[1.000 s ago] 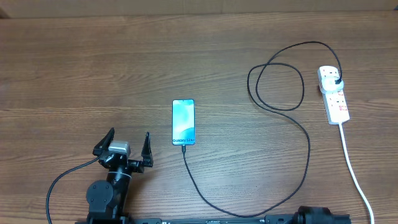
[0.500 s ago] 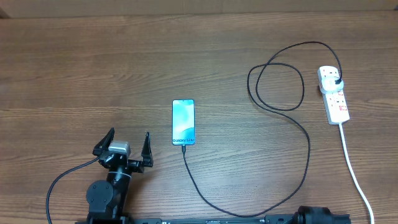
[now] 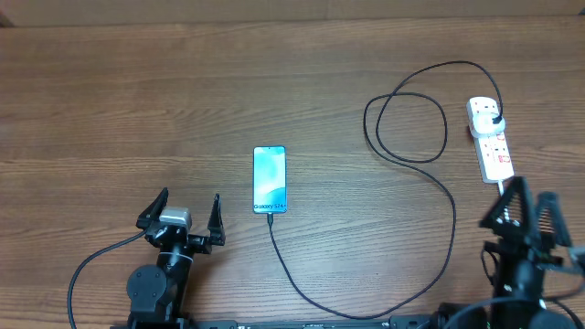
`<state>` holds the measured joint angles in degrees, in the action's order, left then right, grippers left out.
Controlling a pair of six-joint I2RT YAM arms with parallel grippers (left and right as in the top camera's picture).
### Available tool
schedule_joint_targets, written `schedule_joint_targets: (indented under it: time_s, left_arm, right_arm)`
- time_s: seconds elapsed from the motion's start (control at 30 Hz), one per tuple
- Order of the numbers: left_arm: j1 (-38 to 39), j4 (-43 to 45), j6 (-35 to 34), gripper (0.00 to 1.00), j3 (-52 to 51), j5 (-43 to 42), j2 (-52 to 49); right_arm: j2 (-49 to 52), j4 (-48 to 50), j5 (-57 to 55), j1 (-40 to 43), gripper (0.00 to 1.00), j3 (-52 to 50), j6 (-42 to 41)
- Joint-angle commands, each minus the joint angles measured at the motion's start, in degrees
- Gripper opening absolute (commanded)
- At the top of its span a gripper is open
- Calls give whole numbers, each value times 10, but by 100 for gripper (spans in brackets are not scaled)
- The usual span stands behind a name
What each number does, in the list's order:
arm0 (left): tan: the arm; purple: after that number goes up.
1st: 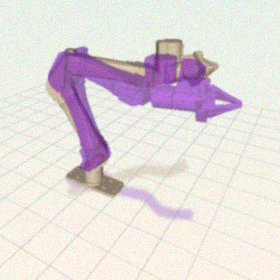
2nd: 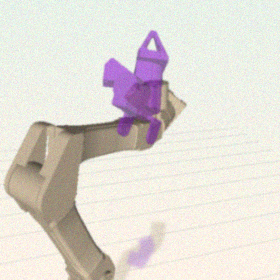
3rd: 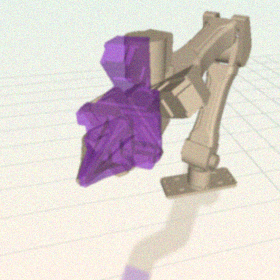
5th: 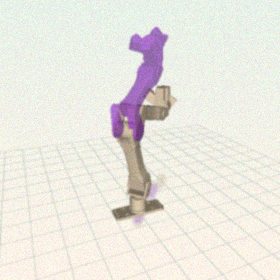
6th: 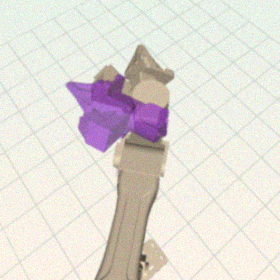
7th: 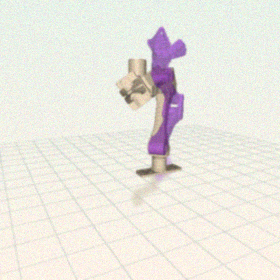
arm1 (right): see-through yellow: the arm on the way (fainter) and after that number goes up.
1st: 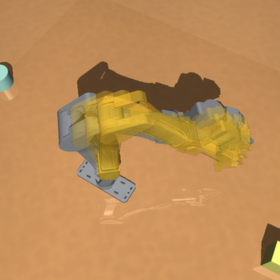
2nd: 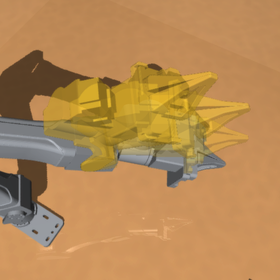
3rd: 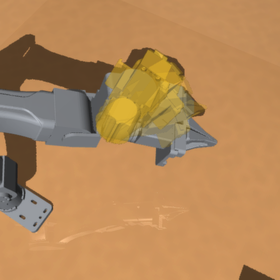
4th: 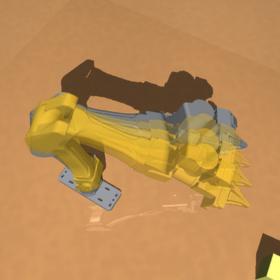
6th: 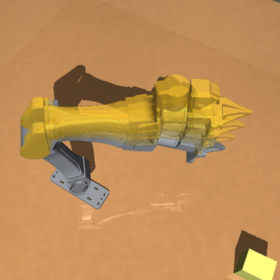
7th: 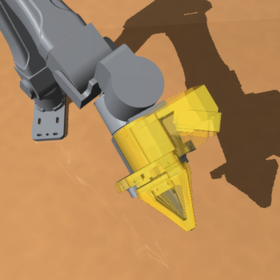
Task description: Plug charger to phone and switch on socket
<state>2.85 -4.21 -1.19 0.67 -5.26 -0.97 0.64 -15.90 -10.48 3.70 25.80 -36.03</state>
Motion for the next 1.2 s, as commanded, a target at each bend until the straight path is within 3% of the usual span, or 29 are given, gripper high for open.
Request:
schedule_joint_targets:
  time_s: [0.0,0.37,0.67,1.17]
  left_arm:
    - [-6,2,-5,100,-4,8,4]
    - [-6,2,-5,100,-4,8,4]
    - [-6,2,-5,100,-4,8,4]
    - [-6,2,-5,100,-4,8,4]
  right_arm:
    - [-4,8,-3,-2,100,-45,-2]
    - [-4,35,4,-2,100,-150,-1]
    - [-4,157,42,-2,100,-216,5]
    - [-2,118,32,-2,100,-254,20]
